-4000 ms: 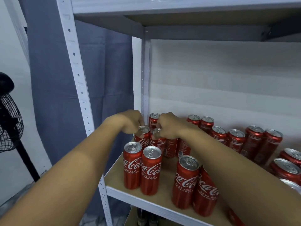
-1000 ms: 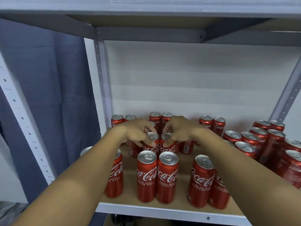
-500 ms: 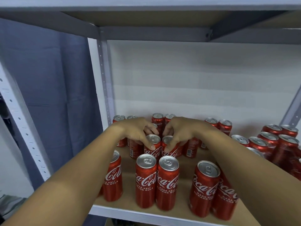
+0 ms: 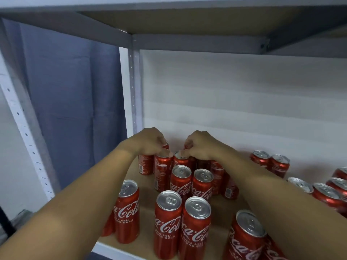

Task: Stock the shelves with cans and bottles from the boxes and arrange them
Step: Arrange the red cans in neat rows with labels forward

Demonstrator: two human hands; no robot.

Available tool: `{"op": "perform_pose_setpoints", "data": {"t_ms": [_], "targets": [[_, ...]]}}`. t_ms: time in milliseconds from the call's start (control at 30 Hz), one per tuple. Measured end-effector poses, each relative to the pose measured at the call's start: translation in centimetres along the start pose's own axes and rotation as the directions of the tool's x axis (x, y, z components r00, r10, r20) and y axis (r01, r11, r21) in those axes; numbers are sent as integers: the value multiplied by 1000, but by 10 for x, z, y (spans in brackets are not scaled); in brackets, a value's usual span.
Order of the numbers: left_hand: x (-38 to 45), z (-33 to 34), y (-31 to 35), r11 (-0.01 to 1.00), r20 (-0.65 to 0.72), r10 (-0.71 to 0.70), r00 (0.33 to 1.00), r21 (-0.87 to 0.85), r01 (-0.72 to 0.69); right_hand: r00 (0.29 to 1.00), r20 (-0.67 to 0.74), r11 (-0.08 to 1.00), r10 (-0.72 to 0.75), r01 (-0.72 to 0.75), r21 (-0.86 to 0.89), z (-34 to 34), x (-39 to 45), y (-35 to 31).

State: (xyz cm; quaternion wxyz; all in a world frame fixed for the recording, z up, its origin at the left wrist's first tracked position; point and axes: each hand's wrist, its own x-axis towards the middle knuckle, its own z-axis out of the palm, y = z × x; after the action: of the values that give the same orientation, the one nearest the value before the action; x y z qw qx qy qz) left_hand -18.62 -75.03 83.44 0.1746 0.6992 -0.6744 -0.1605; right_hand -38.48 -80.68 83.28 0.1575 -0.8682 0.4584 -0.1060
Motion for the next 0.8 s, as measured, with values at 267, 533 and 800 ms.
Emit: {"op": "perform_pose_setpoints", "data": {"t_ms": [267,533,800], "targets": [[14,5,-16,994,54,82,995,67,-85,994,85,997,74,-72,-19,11,13,-12],[12,-10,-30,990,86,142,986,-5,-142,986,80,989,144,-145,6,11,17,-18],[17,-3,-38,985,118,174,978,-10,-174,983,105,986,153,-159,53,12,17,-22]]}}
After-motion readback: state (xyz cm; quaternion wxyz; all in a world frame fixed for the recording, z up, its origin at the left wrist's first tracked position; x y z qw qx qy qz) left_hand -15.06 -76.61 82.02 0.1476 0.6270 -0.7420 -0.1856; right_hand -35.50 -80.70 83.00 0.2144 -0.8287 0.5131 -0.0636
